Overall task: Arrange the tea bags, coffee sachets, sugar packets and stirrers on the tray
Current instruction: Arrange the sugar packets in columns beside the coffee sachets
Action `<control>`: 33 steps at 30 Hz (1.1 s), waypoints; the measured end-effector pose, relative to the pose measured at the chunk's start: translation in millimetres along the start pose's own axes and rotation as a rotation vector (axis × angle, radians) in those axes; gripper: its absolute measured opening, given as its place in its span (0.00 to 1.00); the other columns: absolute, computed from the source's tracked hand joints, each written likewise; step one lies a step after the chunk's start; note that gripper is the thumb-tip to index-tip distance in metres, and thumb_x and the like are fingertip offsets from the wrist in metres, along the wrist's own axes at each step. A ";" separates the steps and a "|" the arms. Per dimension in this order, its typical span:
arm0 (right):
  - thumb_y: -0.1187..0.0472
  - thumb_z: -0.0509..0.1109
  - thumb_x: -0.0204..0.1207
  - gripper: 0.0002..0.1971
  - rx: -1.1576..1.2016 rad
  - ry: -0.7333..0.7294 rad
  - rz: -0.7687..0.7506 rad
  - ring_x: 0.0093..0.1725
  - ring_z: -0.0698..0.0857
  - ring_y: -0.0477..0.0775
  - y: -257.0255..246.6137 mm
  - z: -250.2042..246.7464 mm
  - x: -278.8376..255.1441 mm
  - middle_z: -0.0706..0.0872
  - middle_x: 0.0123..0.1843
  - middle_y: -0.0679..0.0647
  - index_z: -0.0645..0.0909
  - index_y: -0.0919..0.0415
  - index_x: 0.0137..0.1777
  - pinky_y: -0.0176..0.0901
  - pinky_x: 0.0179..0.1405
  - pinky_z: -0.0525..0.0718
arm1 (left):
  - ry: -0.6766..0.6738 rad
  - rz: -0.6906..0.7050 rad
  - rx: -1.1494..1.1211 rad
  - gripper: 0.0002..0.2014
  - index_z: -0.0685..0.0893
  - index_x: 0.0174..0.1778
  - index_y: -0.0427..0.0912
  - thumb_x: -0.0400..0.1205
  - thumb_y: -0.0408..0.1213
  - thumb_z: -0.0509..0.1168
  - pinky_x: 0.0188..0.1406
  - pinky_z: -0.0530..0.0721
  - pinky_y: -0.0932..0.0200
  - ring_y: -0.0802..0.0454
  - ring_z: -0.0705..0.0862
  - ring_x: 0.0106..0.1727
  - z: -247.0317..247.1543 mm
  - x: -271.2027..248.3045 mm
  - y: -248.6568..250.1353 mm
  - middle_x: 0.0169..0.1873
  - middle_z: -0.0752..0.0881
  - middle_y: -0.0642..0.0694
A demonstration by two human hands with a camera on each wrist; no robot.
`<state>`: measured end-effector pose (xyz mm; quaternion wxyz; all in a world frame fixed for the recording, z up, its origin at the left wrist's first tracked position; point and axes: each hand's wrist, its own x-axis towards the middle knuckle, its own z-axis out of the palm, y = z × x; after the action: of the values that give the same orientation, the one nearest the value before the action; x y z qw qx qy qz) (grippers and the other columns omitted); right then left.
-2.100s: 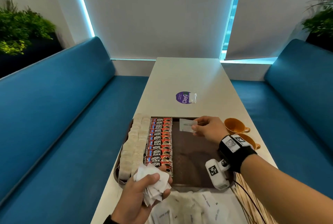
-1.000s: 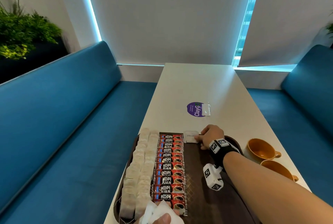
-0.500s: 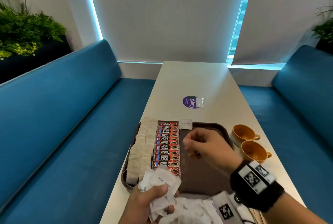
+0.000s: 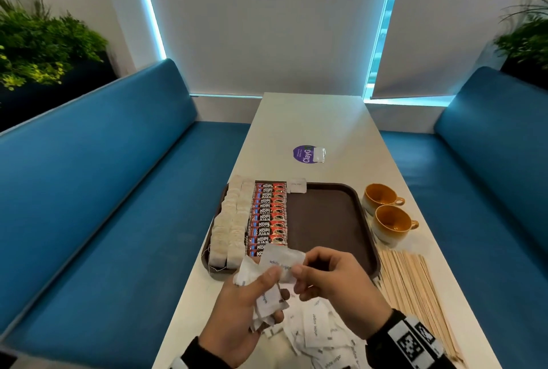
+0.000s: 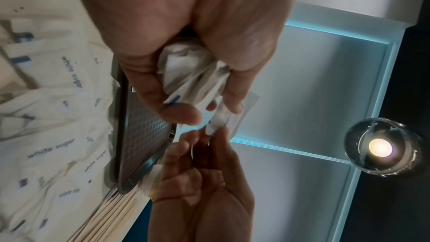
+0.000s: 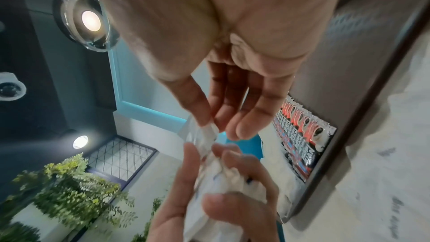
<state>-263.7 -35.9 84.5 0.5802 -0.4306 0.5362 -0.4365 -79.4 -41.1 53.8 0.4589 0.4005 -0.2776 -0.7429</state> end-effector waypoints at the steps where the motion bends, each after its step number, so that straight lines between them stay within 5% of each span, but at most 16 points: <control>1: 0.69 0.79 0.76 0.10 0.010 0.036 -0.017 0.37 0.86 0.63 -1.0 -2.6 -0.5 0.88 0.38 0.69 0.84 0.78 0.48 0.51 0.41 0.90 | 0.008 0.004 -0.013 0.10 0.89 0.51 0.39 0.75 0.35 0.77 0.28 0.75 0.56 0.40 0.83 0.35 0.8 -1.7 0.8 0.41 0.85 0.31; 6: 0.67 0.79 0.75 0.06 -0.273 0.269 -0.139 0.35 0.88 0.65 -3.5 -14.9 -4.4 0.90 0.36 0.63 0.85 0.66 0.41 0.62 0.41 0.91 | 0.075 0.087 0.029 0.13 0.83 0.53 0.39 0.75 0.30 0.76 0.26 0.79 0.56 0.40 0.86 0.37 0.3 -5.1 1.9 0.41 0.85 0.36; 9: 0.61 0.81 0.72 0.07 -0.481 0.218 -0.202 0.35 0.89 0.55 -3.7 -5.3 -11.3 0.90 0.34 0.53 0.86 0.56 0.36 0.55 0.39 0.92 | 0.034 0.083 0.100 0.16 0.86 0.55 0.34 0.73 0.34 0.77 0.28 0.81 0.54 0.38 0.88 0.40 9.0 -7.9 -1.3 0.45 0.90 0.33; 13: 0.59 0.81 0.75 0.06 -0.475 0.105 -0.235 0.36 0.91 0.49 -2.9 12.0 -15.9 0.92 0.35 0.49 0.88 0.55 0.38 0.49 0.43 0.92 | -0.010 0.047 0.086 0.15 0.90 0.56 0.39 0.74 0.40 0.77 0.28 0.81 0.54 0.39 0.85 0.36 22.2 -11.2 -6.7 0.42 0.88 0.31; 18: 0.70 0.73 0.79 0.13 -0.448 0.003 -0.257 0.44 0.92 0.47 -4.9 7.9 -18.3 0.94 0.41 0.48 0.93 0.51 0.44 0.46 0.51 0.91 | -0.045 0.020 0.009 0.20 0.85 0.65 0.32 0.76 0.31 0.75 0.27 0.78 0.55 0.40 0.84 0.37 16.8 -8.3 -5.1 0.45 0.85 0.29; 24: 0.62 0.81 0.75 0.13 -0.457 0.156 -0.290 0.45 0.85 0.46 -2.6 -10.6 -7.8 0.84 0.48 0.44 0.89 0.39 0.47 0.45 0.49 0.90 | -0.015 -0.031 -0.016 0.24 0.80 0.67 0.31 0.75 0.32 0.74 0.22 0.76 0.58 0.40 0.84 0.34 13.9 -8.9 -1.2 0.42 0.84 0.28; 28: 0.62 0.81 0.76 0.16 -0.223 0.020 -0.127 0.41 0.91 0.55 -9.9 -15.0 -2.4 0.92 0.45 0.55 0.85 0.49 0.61 0.49 0.37 0.92 | 0.030 -0.034 0.008 0.24 0.80 0.67 0.31 0.76 0.35 0.75 0.20 0.75 0.59 0.40 0.84 0.33 11.0 -5.9 1.9 0.40 0.85 0.29; 33: 0.63 0.81 0.75 0.05 -0.127 0.044 -0.046 0.36 0.87 0.57 -3.5 -12.2 1.3 0.92 0.43 0.66 0.92 0.63 0.47 0.50 0.36 0.92 | 0.092 -0.027 0.033 0.23 0.84 0.63 0.33 0.75 0.40 0.76 0.22 0.74 0.59 0.40 0.83 0.31 8.8 1.4 3.4 0.42 0.87 0.28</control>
<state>-276.0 -38.3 86.9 0.5295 -0.4690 0.5654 -0.4243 -85.6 -43.4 60.6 0.4542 0.4458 -0.2630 -0.7251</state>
